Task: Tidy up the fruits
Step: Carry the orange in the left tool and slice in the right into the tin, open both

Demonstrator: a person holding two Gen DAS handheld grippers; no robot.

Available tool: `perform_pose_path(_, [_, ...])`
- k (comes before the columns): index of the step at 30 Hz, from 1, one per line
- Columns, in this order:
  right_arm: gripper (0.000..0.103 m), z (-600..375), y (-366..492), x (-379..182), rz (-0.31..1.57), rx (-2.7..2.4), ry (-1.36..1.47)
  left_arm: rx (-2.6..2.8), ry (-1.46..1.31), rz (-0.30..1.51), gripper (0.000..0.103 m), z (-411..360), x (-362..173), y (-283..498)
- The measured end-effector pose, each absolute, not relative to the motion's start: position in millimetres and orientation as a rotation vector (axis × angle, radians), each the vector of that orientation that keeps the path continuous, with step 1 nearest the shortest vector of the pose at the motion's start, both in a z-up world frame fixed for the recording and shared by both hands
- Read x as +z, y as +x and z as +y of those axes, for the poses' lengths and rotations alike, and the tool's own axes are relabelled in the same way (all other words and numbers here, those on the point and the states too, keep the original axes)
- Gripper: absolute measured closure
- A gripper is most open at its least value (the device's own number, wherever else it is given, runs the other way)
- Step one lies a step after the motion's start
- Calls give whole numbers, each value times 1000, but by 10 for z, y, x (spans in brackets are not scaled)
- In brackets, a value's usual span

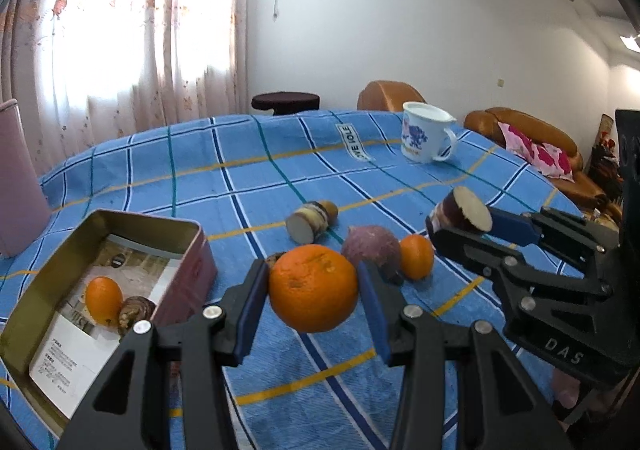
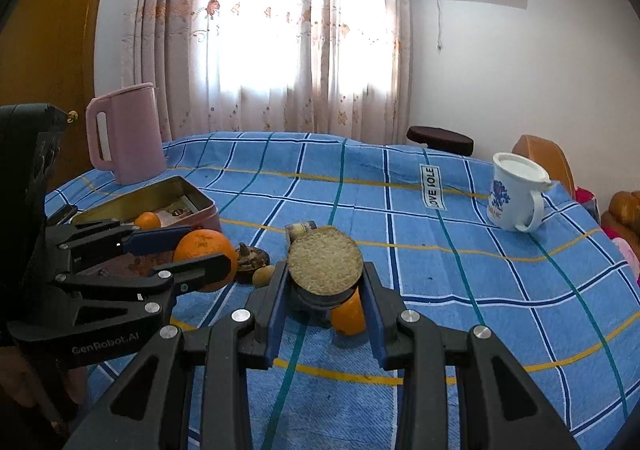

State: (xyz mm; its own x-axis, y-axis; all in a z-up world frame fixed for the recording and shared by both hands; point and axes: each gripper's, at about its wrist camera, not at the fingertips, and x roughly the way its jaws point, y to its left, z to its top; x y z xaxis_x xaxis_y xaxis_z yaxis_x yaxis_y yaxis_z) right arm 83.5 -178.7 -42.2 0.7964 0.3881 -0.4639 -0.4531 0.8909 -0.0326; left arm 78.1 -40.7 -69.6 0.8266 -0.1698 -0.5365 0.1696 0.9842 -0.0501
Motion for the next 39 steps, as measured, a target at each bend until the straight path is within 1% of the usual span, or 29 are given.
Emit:
perform_pose_path(9, [67, -1809, 737, -386, 415, 468, -138, -143, 4, 495, 55, -384, -634, 662])
perform_pose_path(39, [67, -1767, 512, -326, 290, 480, -181, -60, 34, 351, 55, -360, -522, 379])
